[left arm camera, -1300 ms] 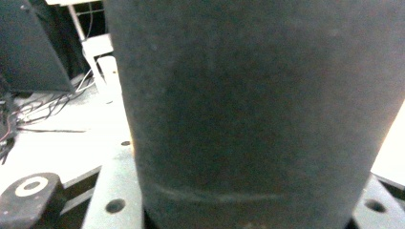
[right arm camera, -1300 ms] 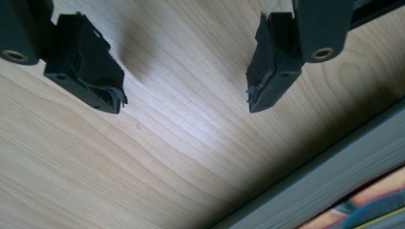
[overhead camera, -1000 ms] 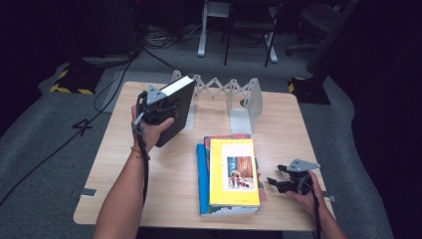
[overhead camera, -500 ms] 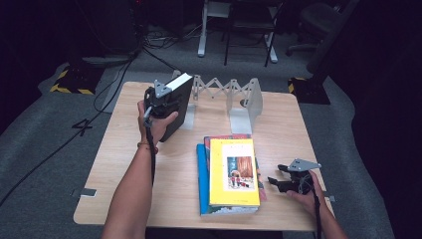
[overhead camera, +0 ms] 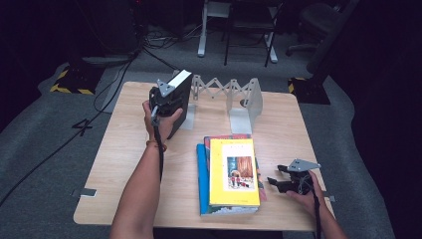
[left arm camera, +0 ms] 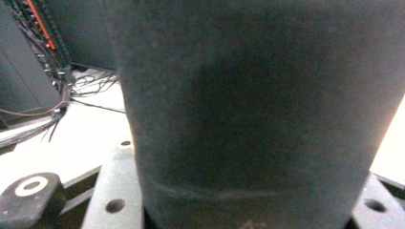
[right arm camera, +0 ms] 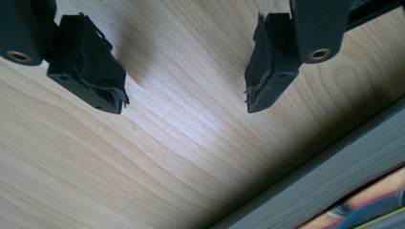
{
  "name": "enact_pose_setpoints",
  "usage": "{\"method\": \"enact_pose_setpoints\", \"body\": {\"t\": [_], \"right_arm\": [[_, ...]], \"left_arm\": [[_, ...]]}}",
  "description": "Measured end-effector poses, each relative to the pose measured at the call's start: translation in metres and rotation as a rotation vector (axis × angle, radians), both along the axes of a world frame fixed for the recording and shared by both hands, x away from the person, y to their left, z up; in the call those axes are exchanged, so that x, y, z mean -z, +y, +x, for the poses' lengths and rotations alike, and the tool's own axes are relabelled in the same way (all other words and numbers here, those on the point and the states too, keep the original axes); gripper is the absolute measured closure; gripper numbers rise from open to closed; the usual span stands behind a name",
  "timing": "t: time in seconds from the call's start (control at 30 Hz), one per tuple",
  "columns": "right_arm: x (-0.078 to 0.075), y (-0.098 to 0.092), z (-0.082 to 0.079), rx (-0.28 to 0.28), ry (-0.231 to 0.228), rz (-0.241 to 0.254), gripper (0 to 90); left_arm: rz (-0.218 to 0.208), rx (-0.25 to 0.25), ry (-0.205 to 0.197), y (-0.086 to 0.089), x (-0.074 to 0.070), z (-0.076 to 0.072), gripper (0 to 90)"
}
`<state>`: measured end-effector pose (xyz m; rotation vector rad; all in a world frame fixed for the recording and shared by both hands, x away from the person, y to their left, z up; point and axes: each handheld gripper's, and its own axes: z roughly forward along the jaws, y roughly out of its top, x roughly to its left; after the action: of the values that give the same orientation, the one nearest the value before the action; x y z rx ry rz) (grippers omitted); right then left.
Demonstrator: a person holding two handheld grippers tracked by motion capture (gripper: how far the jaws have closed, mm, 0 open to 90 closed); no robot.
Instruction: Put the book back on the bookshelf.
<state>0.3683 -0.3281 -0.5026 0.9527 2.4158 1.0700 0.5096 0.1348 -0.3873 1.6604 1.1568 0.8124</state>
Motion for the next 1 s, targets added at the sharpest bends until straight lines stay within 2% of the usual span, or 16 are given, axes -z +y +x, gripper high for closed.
{"method": "enact_pose_setpoints", "body": {"t": [0.23,0.5,1.0], "right_arm": [[0.0,0.001,0.0,-0.005,-0.002,-0.002,31.0],[0.0,0.003,-0.001,-0.007,-0.006,-0.006,31.1],[0.0,0.002,0.0,0.001,0.0,-0.001,30.7]], "left_arm": [[-0.003,-0.015,-0.008,-0.003,0.002,0.002,53.1],[-0.024,-0.014,-0.027,0.0,0.009,-0.008,53.0],[-0.033,-0.016,-0.027,0.006,0.018,-0.026,51.8]]}}
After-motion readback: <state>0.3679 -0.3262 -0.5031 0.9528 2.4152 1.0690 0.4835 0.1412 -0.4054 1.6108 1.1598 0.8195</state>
